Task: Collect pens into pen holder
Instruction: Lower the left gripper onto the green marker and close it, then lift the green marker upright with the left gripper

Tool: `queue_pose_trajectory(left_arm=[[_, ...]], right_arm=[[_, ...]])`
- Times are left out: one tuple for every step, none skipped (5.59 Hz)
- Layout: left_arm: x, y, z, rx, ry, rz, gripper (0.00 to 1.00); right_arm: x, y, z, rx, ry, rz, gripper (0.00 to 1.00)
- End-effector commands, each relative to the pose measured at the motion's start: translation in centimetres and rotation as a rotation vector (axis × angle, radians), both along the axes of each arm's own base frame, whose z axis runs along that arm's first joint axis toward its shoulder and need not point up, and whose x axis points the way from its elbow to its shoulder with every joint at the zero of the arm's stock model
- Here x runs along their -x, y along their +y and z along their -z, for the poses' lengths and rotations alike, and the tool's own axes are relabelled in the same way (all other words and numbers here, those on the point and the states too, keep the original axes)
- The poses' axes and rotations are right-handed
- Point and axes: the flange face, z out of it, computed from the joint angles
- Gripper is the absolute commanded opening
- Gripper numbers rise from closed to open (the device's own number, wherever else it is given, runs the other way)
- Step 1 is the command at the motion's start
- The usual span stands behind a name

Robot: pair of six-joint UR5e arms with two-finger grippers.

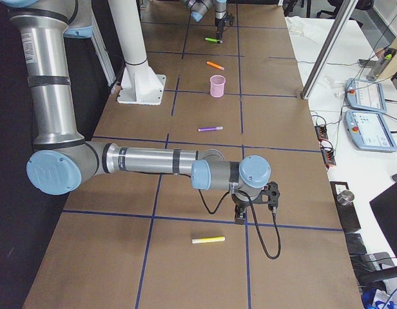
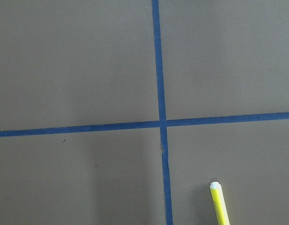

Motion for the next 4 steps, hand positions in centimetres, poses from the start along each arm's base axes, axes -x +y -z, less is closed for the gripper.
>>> queue_pose_trajectory(left_arm=[[0.8,0.8,-0.2,-0.017,-0.021,0.017,0.20],[0.9,0.8,-0.3,-0.022,-0.026,0.020,0.05],[0.9,0.8,0.5,-0.031,-0.015,0.022,0.00],[1.3,1.1,2.7,-0.046,0.008,0.019,0.00]], right_arm=[[0.0,0.0,-0.1,0.002,0.000,0.000,1.00],[0.0,0.0,-0.2,0.005,0.000,0.000,1.00],[0.0,0.0,-0.2,0.005,0.000,0.000,1.00],[0.0,-0.1,-0.1,0.003,0.000,0.000,1.00]])
